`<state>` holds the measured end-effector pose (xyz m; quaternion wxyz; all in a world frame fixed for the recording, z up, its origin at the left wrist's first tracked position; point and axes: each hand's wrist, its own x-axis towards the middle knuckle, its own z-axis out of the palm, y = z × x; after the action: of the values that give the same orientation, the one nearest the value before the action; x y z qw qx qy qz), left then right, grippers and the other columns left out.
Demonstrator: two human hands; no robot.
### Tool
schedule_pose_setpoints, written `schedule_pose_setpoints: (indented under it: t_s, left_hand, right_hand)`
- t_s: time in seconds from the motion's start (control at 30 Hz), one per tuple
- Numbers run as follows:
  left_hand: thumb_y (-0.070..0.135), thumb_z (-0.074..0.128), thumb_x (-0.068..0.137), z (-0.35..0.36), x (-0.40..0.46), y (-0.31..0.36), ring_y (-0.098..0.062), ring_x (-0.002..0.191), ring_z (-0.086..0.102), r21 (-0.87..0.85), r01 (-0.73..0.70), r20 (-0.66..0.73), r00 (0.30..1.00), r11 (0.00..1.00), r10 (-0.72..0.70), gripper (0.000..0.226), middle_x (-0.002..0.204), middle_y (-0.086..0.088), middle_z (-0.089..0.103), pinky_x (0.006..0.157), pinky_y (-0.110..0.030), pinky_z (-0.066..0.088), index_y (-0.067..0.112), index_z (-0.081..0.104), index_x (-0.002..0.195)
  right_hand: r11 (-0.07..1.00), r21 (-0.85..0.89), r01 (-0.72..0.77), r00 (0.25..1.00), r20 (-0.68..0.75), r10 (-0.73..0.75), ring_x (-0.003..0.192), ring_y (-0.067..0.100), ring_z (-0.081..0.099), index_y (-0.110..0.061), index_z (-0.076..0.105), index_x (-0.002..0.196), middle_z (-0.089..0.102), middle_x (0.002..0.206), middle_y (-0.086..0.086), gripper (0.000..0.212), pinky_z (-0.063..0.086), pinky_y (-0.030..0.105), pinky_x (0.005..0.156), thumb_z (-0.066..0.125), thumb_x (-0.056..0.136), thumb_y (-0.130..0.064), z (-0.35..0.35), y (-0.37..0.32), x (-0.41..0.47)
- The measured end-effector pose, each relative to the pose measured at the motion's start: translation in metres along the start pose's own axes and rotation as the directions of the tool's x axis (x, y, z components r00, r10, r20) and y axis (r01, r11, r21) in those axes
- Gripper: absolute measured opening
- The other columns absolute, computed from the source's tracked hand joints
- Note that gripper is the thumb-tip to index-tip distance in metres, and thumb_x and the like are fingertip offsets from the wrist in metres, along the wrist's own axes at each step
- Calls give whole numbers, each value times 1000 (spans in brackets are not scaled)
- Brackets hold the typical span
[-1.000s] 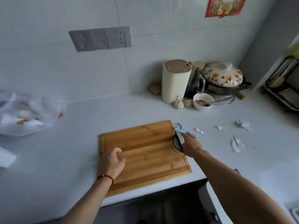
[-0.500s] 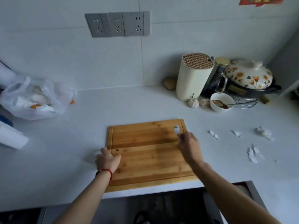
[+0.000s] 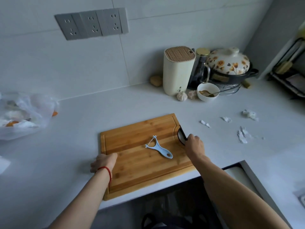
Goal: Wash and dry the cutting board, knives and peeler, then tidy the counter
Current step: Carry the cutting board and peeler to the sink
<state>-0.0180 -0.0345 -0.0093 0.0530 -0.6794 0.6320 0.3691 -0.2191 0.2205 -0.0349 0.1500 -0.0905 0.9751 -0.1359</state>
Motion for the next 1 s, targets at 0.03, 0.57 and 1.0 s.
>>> schedule_pose_setpoints:
  t_s: [0.03, 0.57, 1.0]
  left_hand:
    - [34, 71, 81, -1, 2, 1, -45, 119, 54, -47, 14, 11, 1000, 999, -13, 55, 131, -27, 57, 101, -55, 49, 0, 61, 123]
    - [52, 75, 59, 25, -11, 18, -44, 107, 61, -146, -122, 150, 978, 982, 144, 81, 118, -25, 64, 94, -58, 53, 2, 58, 121]
    - [53, 78, 76, 124, -168, 31, -52, 117, 49, 31, -401, 195, 901, 915, 388, 67, 123, -27, 56, 99, -65, 44, 12, 36, 109]
  right_hand:
    - [999, -39, 30, 1000, 3, -30, 95, 37, 59, 0, 57, 110, 61, 110, 20, 20, 40, 36, 72, 44, 95, 5, 0, 0, 1]
    - [991, -59, -123, 989, -90, 117, 93, 35, 63, 1, 58, 108, 63, 106, 18, 21, 38, 34, 69, 46, 94, 9, -9, 81, -79]
    - [899, 347, -267, 916, -198, 348, 83, 23, 44, -15, 41, 93, 48, 100, 7, 21, 35, 32, 74, 30, 96, 3, -48, 253, -205]
